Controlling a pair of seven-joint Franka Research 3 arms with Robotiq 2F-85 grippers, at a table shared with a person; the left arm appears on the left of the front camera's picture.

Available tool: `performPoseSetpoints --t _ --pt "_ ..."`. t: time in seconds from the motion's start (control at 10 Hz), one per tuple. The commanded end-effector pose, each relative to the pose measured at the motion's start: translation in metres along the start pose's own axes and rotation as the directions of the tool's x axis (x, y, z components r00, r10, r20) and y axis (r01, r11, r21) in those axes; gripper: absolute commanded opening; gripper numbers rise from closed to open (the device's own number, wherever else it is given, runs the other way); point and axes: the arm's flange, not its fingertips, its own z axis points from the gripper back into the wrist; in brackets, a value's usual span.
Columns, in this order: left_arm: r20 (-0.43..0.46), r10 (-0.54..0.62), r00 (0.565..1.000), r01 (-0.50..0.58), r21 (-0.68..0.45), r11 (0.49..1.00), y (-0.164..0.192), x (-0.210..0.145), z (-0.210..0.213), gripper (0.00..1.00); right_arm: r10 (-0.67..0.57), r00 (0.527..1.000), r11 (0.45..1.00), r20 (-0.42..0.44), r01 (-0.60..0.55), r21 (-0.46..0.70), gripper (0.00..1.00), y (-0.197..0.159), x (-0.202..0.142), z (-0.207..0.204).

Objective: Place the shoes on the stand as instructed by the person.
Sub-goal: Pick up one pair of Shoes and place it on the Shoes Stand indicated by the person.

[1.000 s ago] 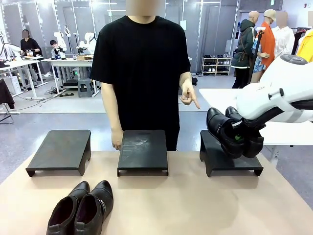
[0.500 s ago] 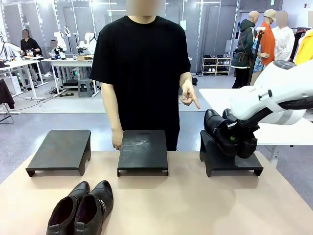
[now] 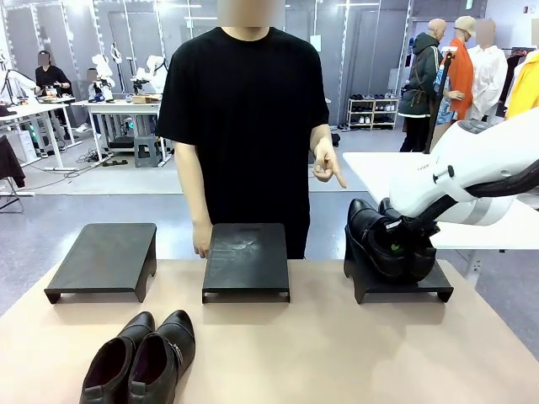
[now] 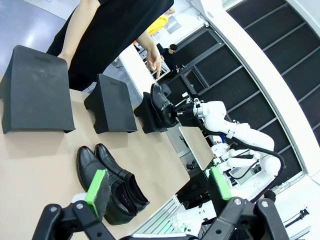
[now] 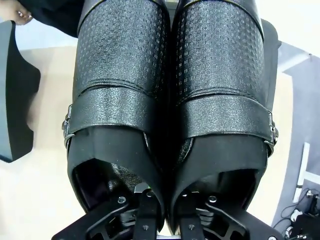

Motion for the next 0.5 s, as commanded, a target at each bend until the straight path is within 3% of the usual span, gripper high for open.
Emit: performPoseSetpoints --t 0.0,0.4 --pt "-0.002 -0.016 1.0 0.016 -0.012 1.0 -0.0001 0.0024 0.0012 1.0 -0.024 0.998 1.0 0.052 0.023 0.005 0.09 0.0004 0.0098 0.0012" --pt "-0.002 -0.016 1.0 0.016 -0.012 1.0 -0.0001 0.0024 0.0012 1.0 -0.019 0.996 1.0 0.082 0.019 -0.002 0.09 -0.002 0.0071 -0.0051"
